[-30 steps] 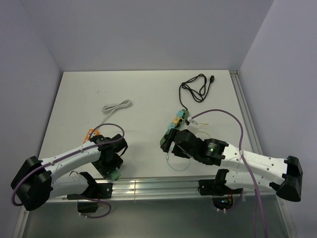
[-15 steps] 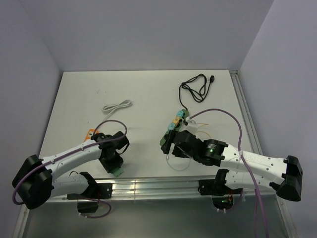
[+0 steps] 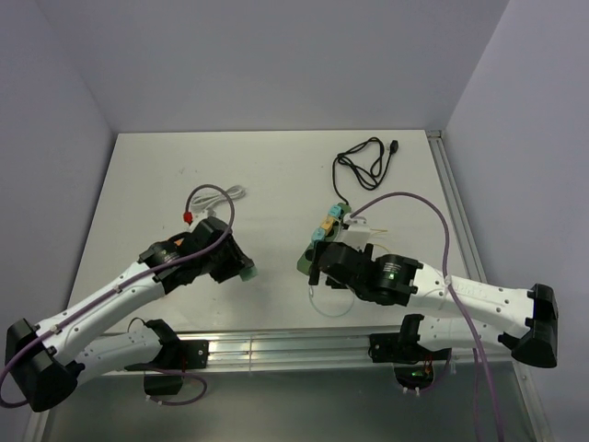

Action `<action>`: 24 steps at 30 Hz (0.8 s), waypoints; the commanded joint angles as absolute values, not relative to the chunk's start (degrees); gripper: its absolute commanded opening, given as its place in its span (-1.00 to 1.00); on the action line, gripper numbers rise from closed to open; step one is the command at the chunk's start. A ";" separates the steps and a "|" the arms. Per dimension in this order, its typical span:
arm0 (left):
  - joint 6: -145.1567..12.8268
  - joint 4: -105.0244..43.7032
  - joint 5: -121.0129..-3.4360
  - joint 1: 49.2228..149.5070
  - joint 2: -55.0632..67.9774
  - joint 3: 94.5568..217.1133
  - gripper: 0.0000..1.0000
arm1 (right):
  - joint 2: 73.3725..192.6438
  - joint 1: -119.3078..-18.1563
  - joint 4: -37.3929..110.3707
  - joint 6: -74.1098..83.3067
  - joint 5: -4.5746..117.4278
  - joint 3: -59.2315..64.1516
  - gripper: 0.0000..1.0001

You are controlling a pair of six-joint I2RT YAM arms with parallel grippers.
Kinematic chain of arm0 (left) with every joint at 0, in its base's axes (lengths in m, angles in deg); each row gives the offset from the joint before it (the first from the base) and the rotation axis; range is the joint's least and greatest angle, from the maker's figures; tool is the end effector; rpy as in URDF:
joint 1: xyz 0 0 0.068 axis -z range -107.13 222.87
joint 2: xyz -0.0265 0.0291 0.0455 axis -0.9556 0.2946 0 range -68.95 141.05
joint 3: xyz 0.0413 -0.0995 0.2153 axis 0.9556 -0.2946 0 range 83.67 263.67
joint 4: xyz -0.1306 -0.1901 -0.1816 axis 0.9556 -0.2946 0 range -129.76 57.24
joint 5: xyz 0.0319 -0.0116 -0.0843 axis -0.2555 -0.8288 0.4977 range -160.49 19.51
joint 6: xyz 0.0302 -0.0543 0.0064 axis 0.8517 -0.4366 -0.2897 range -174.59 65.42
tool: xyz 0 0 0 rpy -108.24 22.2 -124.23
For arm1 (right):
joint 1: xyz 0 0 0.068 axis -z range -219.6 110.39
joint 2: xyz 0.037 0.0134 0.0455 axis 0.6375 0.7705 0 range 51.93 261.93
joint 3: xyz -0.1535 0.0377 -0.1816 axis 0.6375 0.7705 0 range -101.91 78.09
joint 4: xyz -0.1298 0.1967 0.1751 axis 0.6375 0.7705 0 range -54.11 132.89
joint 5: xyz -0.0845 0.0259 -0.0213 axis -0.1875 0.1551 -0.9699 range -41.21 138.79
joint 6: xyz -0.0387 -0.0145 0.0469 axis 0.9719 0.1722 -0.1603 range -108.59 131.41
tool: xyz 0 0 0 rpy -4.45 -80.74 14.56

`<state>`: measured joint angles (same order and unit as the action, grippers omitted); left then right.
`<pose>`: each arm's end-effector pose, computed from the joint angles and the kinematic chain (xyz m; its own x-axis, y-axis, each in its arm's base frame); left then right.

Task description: Insert the plug

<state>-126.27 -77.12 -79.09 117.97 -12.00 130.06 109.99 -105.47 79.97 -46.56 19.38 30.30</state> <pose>0.1808 -0.1714 0.2157 -0.7887 -0.5383 -0.2969 -0.3474 0.7888 -0.5071 0.1238 0.2191 0.2248 -0.7511 0.1302 -0.6473 -0.0779 0.9561 0.2826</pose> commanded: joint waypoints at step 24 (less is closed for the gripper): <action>-146.42 -45.59 -60.82 117.95 -13.58 132.36 -0.99 | 98.85 -111.84 49.96 -36.32 20.77 31.43 0.58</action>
